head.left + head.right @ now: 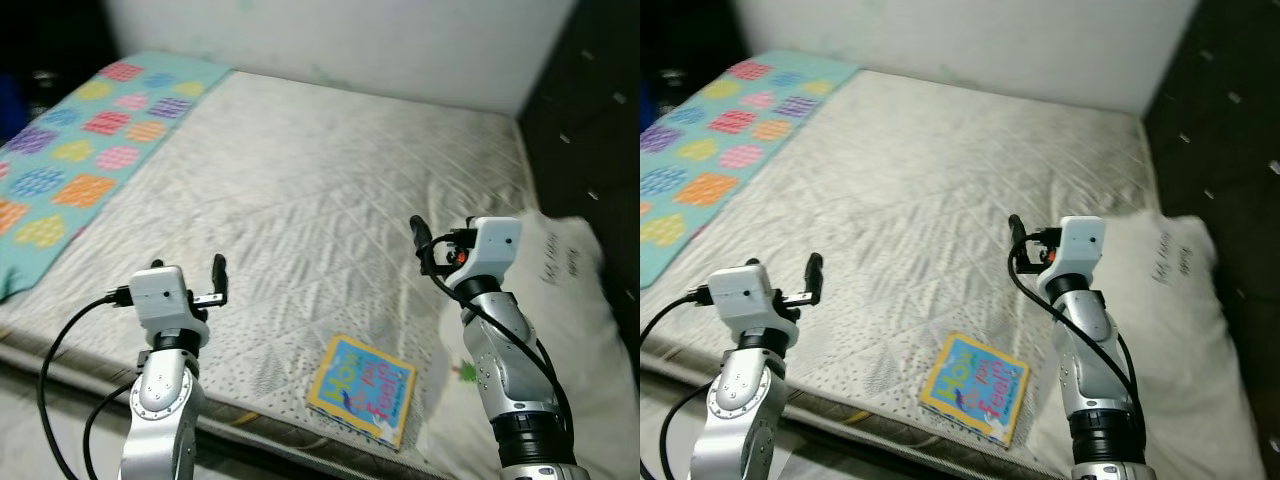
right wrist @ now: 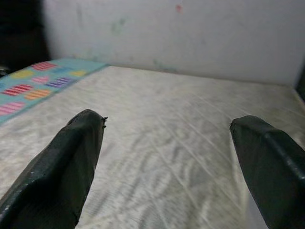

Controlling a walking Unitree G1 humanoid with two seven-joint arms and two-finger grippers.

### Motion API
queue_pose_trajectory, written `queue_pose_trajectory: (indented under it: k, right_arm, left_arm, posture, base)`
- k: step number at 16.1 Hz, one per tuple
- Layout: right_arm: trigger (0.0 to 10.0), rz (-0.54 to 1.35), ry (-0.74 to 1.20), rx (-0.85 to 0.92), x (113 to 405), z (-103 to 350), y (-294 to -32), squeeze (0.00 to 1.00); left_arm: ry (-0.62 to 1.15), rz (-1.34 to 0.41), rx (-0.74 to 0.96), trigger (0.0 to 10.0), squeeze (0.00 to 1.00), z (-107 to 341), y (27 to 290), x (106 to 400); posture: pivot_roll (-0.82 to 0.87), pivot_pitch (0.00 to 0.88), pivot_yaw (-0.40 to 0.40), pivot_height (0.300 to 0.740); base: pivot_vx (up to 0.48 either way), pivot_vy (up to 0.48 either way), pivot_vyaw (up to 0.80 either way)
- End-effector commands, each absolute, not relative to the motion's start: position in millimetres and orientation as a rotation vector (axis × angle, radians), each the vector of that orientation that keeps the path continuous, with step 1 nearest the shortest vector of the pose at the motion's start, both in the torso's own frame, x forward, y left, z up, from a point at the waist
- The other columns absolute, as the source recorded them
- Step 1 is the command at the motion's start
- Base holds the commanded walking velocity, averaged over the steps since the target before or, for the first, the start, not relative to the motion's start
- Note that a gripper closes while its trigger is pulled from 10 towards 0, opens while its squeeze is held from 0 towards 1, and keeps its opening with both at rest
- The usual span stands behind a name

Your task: Clean up the room

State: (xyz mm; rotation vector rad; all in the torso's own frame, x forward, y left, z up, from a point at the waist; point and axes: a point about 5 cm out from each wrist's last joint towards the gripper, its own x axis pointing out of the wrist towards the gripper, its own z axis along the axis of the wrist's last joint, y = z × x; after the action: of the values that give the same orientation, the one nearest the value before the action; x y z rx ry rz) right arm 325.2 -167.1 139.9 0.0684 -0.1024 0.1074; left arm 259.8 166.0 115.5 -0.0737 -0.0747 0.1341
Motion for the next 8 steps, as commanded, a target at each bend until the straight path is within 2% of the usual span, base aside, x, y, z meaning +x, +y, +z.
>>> queue_pose_trajectory:
  k: [1,3,5,8]
  right_arm:
    - [10.0,0.1,-0.104,0.064,324,143,-168,0.0]
    - [10.0,0.088,-0.056,0.115,318,131,-154,0.0]
    - [10.0,0.109,-0.005,0.089,309,121,-154,0.0]
    - [10.0,0.091,0.003,0.089,307,120,-158,0.0]
  left_arm:
    - [-0.06,0.134,-0.064,10.0,0.0,114,166,260]
    - [-0.062,0.12,-0.15,10.0,0.0,117,177,262]
    - [-0.064,0.132,-0.177,10.0,0.0,116,174,260]
    - [-0.057,0.117,-0.189,10.0,0.0,116,169,260]
  posture:
    - [0.1,0.021,-0.019,0.74]
    - [0.11,0.062,-0.038,0.74]
    - [0.11,0.081,-0.063,0.74]
    - [0.09,0.111,-0.052,0.74]
  base:
    - [0.0,0.0,0.0]
    - [0.0,0.0,0.0]
    - [0.0,0.0,0.0]
    - [0.0,0.0,-0.8]
